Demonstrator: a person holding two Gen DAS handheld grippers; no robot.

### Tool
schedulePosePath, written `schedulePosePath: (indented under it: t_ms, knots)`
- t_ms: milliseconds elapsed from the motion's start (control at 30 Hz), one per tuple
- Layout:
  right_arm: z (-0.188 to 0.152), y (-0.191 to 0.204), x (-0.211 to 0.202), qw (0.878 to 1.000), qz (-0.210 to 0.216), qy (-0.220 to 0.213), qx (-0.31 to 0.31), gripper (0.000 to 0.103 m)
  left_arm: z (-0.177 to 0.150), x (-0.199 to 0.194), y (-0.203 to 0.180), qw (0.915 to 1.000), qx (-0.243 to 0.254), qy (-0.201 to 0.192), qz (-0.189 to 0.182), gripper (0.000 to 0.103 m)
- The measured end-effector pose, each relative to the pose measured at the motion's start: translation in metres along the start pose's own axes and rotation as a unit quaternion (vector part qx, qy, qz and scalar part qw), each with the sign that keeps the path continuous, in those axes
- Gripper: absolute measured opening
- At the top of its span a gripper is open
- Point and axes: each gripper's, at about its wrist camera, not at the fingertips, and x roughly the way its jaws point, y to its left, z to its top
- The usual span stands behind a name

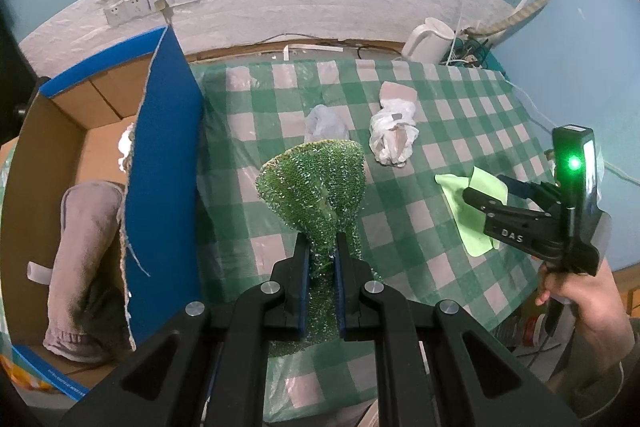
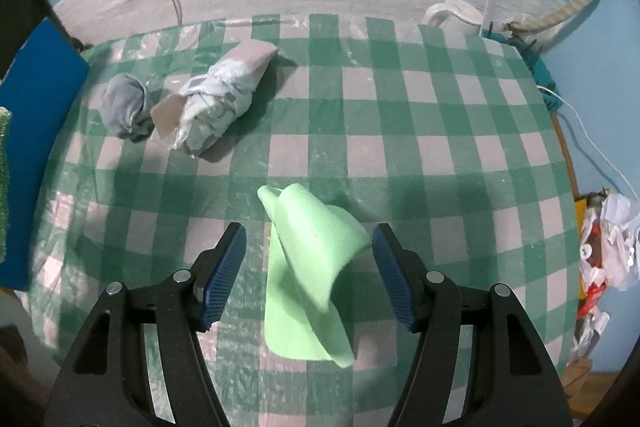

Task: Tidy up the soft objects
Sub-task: 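Carry the scrubber pad toward the box with left gripper while right gripper holds the green cloth, then move both grippers over the box holding the scrubber pad and green cloth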

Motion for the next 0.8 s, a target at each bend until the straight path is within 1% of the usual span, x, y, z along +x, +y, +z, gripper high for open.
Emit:
schedulePosePath:
  t_ms: [233, 267, 300, 333, 367, 400, 500, 633, 800]
  knots:
    - [0.004, 0.001, 0.018, 1.0, -0.011, 0.014, -0.01, 0.065, 0.003, 0.008, 0.005, 0.9999, -0.006, 0.009, -0.003, 0.01]
    - [0.004, 0.001, 0.02, 1.0, -0.012, 0.015, -0.012, 0.063, 0.003, 0.008, 0.005, 0.9999, -0.006, 0.01, -0.003, 0.01]
    - [0.005, 0.002, 0.021, 1.0, -0.013, 0.016, -0.013, 0.051, 0.004, 0.009, 0.006, 0.9999, -0.007, 0.011, -0.003, 0.01]
    - [0.005, 0.001, 0.022, 1.0, -0.011, 0.018, -0.015, 0.041, 0.004, 0.009, 0.006, 0.9999, -0.007, 0.011, -0.004, 0.01]
    - [0.005, 0.001, 0.024, 1.0, -0.01, 0.022, -0.014, 0.024, 0.005, 0.01, 0.006, 0.9999, -0.008, 0.012, -0.005, 0.01]
    - [0.005, 0.0, 0.024, 1.0, -0.009, 0.025, -0.01, 0.011, 0.005, 0.01, 0.006, 0.9999, -0.008, 0.012, -0.005, 0.01]
    - [0.006, -0.001, 0.021, 1.0, -0.01, 0.023, -0.007, 0.007, 0.006, 0.009, 0.006, 0.9999, -0.007, 0.011, -0.007, 0.01]
    - [0.008, 0.001, 0.01, 1.0, -0.007, 0.015, 0.001, 0.006, 0.007, 0.006, 0.006, 0.9999, -0.005, 0.007, -0.008, 0.01]
    - [0.014, 0.008, -0.014, 1.0, 0.003, -0.006, 0.007, 0.006, 0.006, -0.001, 0.007, 1.0, -0.004, 0.002, -0.007, 0.01]
